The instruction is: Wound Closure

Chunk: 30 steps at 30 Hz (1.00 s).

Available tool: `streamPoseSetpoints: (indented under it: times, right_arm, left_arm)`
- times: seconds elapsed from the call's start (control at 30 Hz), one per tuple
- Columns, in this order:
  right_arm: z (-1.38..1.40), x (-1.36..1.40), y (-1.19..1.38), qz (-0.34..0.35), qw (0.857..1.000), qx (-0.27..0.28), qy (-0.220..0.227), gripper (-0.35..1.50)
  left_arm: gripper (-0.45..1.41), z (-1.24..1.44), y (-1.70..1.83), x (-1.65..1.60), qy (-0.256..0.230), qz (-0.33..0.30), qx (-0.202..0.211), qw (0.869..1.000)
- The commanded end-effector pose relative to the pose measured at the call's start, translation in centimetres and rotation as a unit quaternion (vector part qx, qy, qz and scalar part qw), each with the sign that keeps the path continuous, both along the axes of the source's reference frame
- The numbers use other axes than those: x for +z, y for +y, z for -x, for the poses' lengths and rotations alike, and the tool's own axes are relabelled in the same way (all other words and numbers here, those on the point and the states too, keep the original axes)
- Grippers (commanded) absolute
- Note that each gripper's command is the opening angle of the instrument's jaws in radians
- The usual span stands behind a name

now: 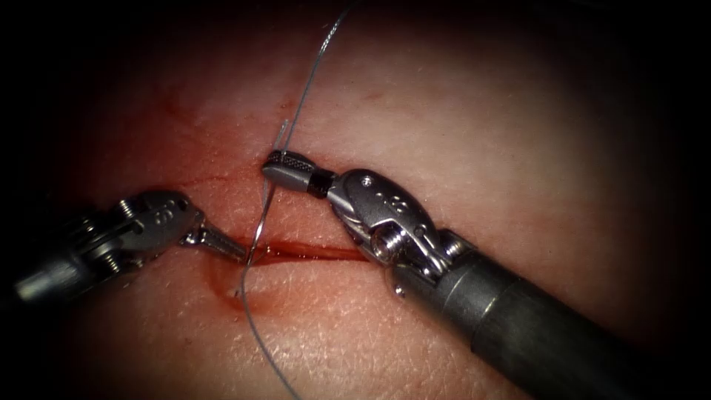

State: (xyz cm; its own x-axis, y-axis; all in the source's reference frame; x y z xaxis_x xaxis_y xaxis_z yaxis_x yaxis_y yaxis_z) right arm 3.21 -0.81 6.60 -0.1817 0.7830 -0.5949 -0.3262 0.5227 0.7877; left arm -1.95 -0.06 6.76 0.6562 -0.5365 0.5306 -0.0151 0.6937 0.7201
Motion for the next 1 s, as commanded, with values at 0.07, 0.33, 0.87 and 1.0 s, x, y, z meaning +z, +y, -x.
streamPoseSetpoints:
  times: [0.07,0.33,0.87,1.0]
  right_arm:
    - [-0.06,-0.08,0.06,-0.029,0.999,0.010,0.019,-0.35]
    - [-0.02,-0.11,-0.11,-0.085,0.995,0.031,0.034,-0.35]
    - [0.17,0.27,-0.23,-0.230,0.966,0.099,0.065,-0.35]
    - [0.09,0.30,-0.30,-0.296,0.946,0.096,0.094,-0.35]
  left_arm:
    - [-0.45,0.04,0.11,-0.05,-0.002,0.004,-0.001,1.000]
    - [-0.11,-0.06,0.34,-0.12,0.000,0.025,-0.040,0.999]
    - [0.68,-0.07,0.29,-0.46,-0.199,0.193,0.068,0.959]
    - [0.66,-0.08,0.20,-0.45,-0.216,0.196,0.089,0.952]
